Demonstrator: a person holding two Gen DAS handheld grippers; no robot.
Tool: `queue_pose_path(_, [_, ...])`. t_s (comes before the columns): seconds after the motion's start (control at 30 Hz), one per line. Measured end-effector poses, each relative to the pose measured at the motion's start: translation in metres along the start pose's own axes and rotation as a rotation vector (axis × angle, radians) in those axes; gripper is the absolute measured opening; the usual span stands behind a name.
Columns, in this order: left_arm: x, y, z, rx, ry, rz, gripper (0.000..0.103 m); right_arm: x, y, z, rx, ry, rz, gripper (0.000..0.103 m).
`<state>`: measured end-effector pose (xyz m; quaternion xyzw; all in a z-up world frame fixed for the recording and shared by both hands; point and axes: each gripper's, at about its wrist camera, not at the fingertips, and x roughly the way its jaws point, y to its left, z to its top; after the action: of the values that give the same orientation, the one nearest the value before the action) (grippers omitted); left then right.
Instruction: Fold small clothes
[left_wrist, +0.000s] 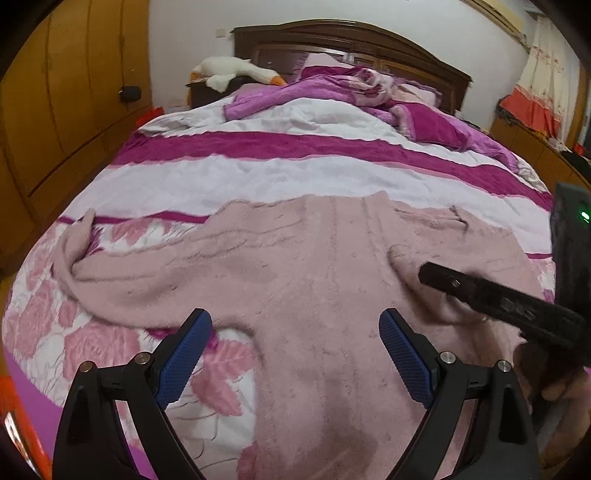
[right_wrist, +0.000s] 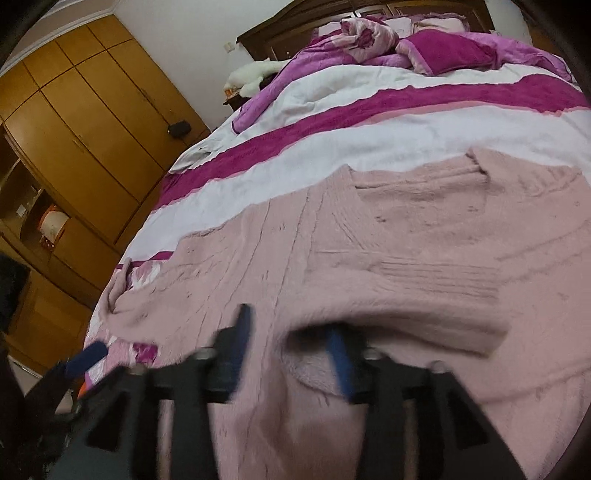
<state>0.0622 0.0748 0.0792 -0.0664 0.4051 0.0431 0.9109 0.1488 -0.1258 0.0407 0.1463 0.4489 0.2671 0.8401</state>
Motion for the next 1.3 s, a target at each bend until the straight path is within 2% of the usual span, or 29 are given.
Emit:
queue_pose_path(0.1, [0.003,-0.011,0.011,0.015,0.005,-0.048,0.074,-0.024,-0.008,-0.003,-0.004,-0.015,0.010,0.055])
queue_pose_path(0.2, [0.013,-0.031,0.026,0.047,0.025,-0.110,0.074,-0.052,-0.026,-0.003,-0.012,-0.049,-0.017,0.055])
queue_pose_path(0.33, [0.043,-0.057,0.043,0.068,0.083,-0.169,0.074,-0.077,-0.062,0.006,0.034,-0.124,-0.130,0.055])
queue_pose_path(0.5, [0.082,-0.078,0.046,0.101,0.145,-0.147,0.073,-0.095,-0.125,0.021,0.173,-0.193,-0.276,0.055])
queue_pose_path(0.6, [0.100,-0.077,0.042,0.064,0.186,-0.154,0.070,-0.105,-0.165,0.029,0.237,-0.207,-0.376,0.055])
queue_pose_path(0.73, [0.118,-0.072,0.034,-0.020,0.231,-0.246,0.066,-0.108,-0.207,0.037,0.312,-0.203,-0.422,0.055])
queue_pose_path(0.8, [0.123,-0.074,0.032,-0.041,0.238,-0.283,0.056,-0.104,-0.223,0.042,0.327,-0.186,-0.442,0.055])
queue_pose_path(0.83, [0.124,-0.076,0.031,-0.043,0.227,-0.298,0.051,-0.100,-0.230,0.044,0.332,-0.176,-0.444,0.055])
queue_pose_path(0.87, [0.123,-0.078,0.032,-0.039,0.216,-0.315,0.032,-0.096,-0.233,0.046,0.336,-0.174,-0.448,0.055])
queue_pose_path(0.9, [0.123,-0.080,0.032,-0.030,0.210,-0.339,0.006,-0.092,-0.238,0.050,0.335,-0.171,-0.442,0.055])
queue_pose_path(0.93, [0.121,-0.084,0.033,-0.012,0.202,-0.362,0.000,-0.088,-0.240,0.051,0.326,-0.167,-0.439,0.055])
queue_pose_path(0.97, [0.119,-0.087,0.035,0.004,0.185,-0.366,0.000,-0.084,-0.238,0.053,0.316,-0.164,-0.437,0.055])
queue_pose_path(1.0, [0.112,-0.090,0.037,0.033,0.140,-0.355,0.000,-0.080,-0.237,0.056,0.294,-0.160,-0.427,0.043])
queue_pose_path(1.03, [0.103,-0.095,0.042,0.072,0.083,-0.327,0.000,-0.079,-0.233,0.055,0.272,-0.158,-0.408,0.008])
queue_pose_path(1.1, [0.089,-0.098,0.049,0.105,-0.006,-0.280,0.000,-0.076,-0.221,0.057,0.219,-0.172,-0.418,0.009])
queue_pose_path(1.17, [0.081,-0.095,0.056,0.105,-0.073,-0.241,0.000,-0.087,-0.208,0.054,0.171,-0.271,-0.447,0.009])
queue_pose_path(1.23, [0.086,-0.092,0.058,0.109,-0.097,-0.199,0.000,-0.092,-0.204,0.051,0.177,-0.316,-0.460,0.009])
queue_pose_path(1.3, [0.102,-0.092,0.056,0.138,-0.072,-0.172,0.000,-0.088,-0.206,0.051,0.177,-0.307,-0.487,0.009])
